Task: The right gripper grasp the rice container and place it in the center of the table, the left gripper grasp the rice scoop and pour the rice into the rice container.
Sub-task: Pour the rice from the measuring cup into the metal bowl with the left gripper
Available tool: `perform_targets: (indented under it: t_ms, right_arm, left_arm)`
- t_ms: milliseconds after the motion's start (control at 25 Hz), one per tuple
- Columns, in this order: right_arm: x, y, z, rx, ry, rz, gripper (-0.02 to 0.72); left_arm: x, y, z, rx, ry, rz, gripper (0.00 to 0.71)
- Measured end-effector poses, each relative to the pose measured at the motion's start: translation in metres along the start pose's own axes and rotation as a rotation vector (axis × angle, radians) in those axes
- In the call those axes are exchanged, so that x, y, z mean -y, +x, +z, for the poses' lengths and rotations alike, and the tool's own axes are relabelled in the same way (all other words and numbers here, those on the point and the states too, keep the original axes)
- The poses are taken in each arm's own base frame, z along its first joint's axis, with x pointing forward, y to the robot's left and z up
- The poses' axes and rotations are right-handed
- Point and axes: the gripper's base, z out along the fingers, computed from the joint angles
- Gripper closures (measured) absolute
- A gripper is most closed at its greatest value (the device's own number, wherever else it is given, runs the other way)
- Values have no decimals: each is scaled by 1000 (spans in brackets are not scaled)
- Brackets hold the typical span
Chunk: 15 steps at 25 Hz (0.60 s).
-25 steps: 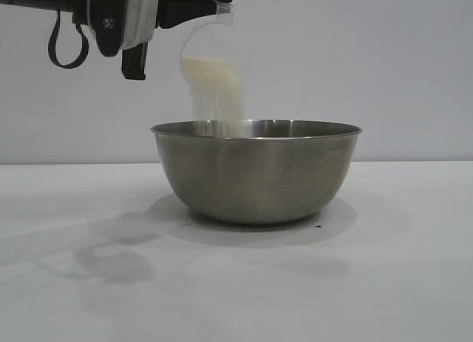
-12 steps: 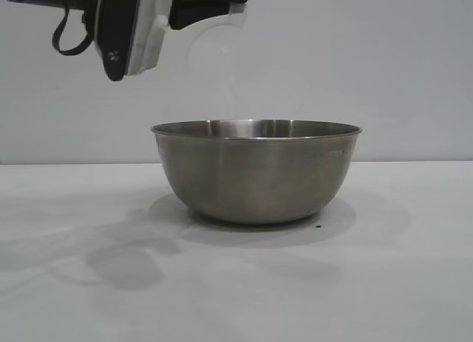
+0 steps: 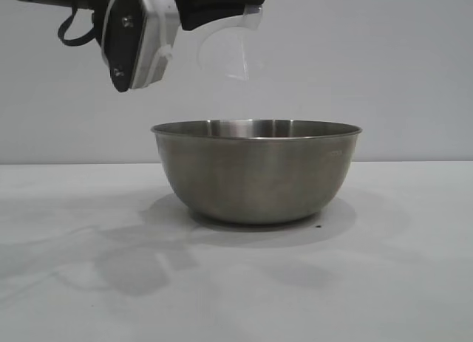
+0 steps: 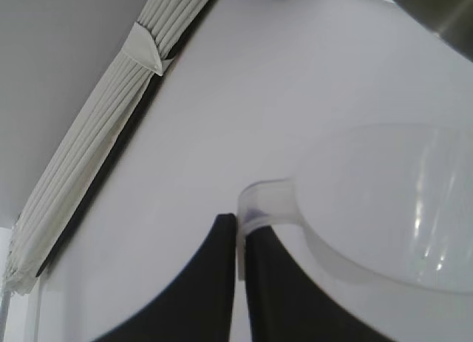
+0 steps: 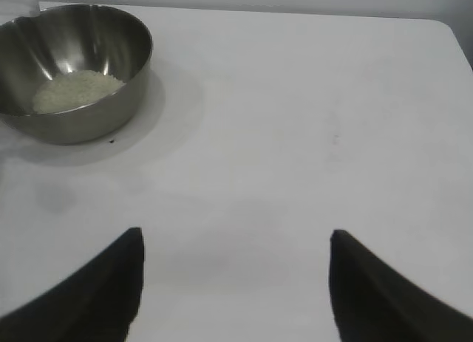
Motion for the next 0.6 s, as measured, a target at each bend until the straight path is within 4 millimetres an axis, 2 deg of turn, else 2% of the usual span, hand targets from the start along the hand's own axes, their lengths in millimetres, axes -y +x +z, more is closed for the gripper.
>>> perform_targets:
  t_ms: [600]
  right_arm:
    - [0,0,0,0,0,0,253]
  left_arm:
    - [3,5,0,-53,30,-71,710]
